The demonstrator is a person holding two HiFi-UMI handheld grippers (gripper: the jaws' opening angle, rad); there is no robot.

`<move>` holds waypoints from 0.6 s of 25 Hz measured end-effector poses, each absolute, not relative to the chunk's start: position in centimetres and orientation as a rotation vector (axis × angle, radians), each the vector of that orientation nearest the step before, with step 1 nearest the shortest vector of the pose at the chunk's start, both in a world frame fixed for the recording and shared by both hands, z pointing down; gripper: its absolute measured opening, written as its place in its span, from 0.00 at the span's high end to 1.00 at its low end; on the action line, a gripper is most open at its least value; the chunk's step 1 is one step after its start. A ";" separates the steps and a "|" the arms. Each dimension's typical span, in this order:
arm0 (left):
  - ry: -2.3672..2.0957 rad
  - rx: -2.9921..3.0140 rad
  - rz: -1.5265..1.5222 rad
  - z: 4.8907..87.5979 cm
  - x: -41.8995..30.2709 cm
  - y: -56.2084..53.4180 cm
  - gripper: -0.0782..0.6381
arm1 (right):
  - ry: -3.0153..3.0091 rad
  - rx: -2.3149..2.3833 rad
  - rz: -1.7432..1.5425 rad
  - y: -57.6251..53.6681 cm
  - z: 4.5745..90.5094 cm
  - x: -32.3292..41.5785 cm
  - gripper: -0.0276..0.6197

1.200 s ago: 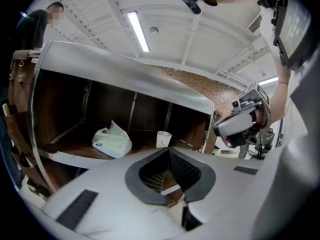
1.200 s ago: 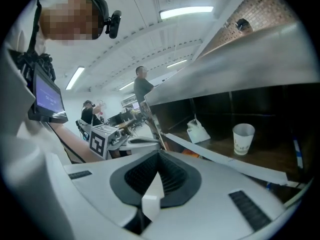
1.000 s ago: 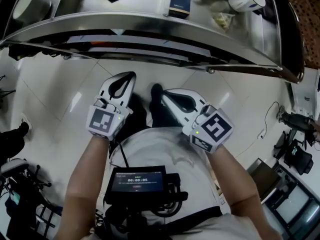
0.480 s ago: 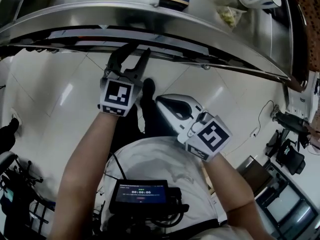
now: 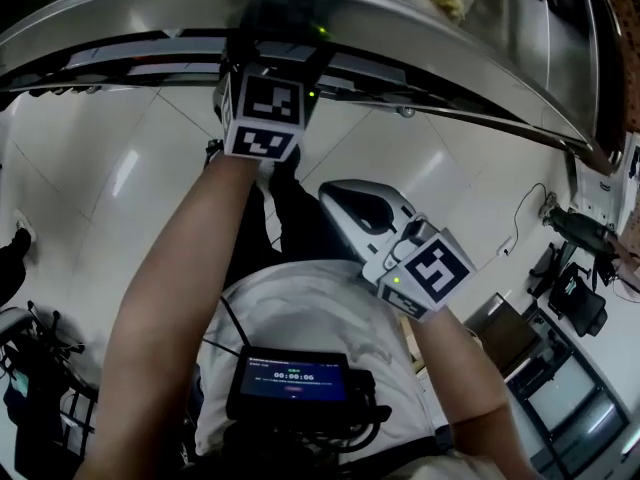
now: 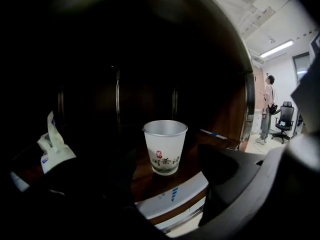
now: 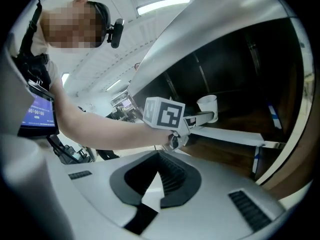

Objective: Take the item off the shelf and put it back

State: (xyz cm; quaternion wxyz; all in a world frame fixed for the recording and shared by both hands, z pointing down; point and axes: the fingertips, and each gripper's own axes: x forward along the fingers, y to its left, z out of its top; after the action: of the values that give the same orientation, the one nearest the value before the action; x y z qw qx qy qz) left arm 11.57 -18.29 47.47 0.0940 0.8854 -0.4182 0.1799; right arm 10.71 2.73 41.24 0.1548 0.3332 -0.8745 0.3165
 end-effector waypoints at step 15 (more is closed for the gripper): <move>-1.316 2.563 0.716 49.4 12.7 -19.7 0.45 | -2.515 1.009 0.893 2.7 40.8 15.6 0.95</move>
State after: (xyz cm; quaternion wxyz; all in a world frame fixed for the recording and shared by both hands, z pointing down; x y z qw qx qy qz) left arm 12.71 -19.68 49.41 0.0864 0.8600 -0.4418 0.2403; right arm 15.57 2.70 40.81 0.1436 0.3500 -0.8723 0.3097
